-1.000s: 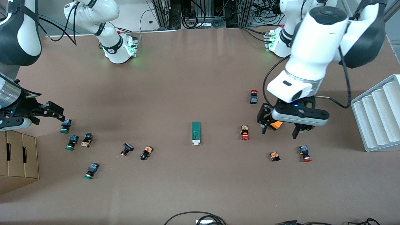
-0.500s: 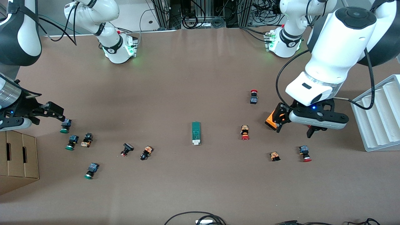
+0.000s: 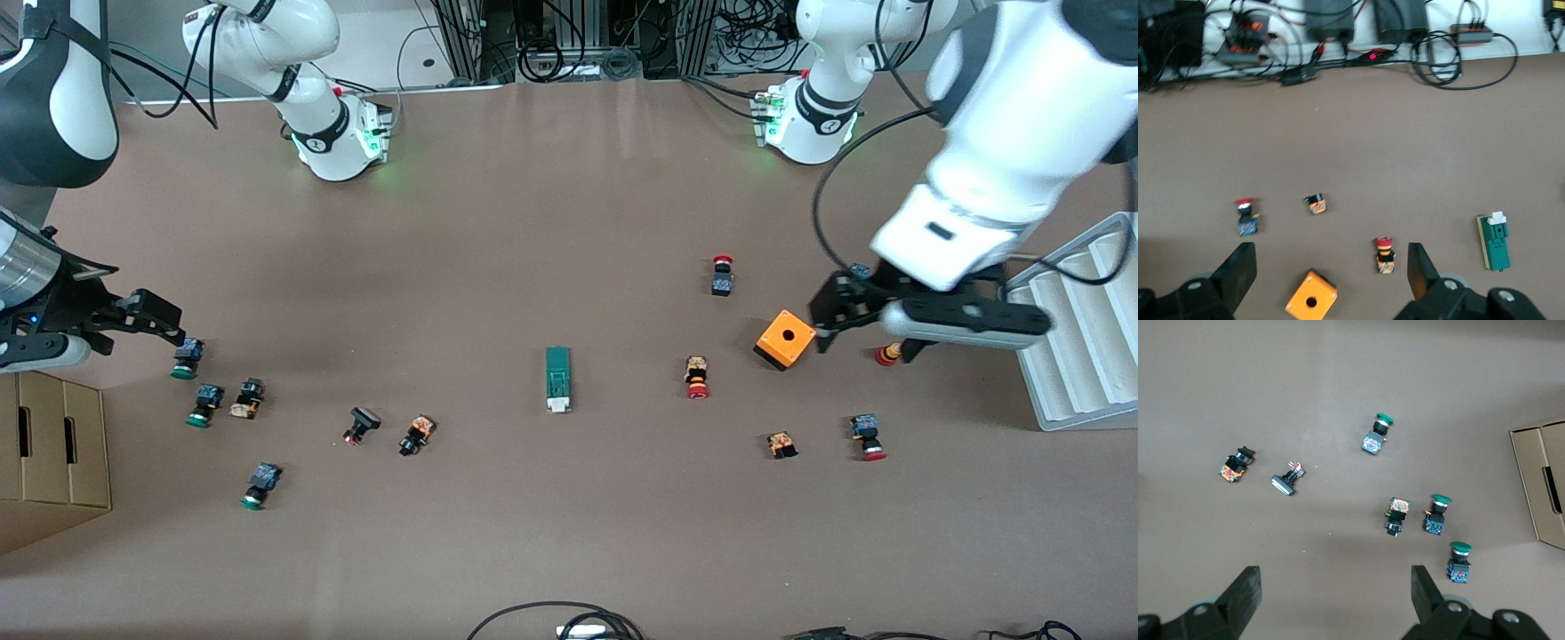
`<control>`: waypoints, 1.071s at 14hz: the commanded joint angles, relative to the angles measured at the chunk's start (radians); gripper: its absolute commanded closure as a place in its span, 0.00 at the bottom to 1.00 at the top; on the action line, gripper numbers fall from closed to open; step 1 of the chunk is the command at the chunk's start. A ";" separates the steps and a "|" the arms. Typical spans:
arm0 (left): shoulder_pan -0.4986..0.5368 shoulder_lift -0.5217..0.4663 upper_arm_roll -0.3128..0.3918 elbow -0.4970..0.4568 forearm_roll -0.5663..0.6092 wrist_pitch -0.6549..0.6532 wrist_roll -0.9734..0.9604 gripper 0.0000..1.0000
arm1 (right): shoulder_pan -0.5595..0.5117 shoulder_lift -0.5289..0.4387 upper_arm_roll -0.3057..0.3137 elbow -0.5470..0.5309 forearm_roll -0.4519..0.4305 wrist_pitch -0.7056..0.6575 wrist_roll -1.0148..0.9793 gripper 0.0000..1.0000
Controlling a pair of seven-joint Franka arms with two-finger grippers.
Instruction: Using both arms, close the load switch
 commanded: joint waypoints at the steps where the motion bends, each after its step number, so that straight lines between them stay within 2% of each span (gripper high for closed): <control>1: 0.018 -0.034 0.059 -0.020 -0.056 -0.055 0.038 0.00 | 0.002 0.014 -0.003 0.021 -0.012 0.004 0.003 0.00; 15: 0.017 -0.108 0.297 -0.020 -0.058 -0.314 0.240 0.00 | 0.002 0.015 -0.003 0.021 -0.012 0.004 0.003 0.00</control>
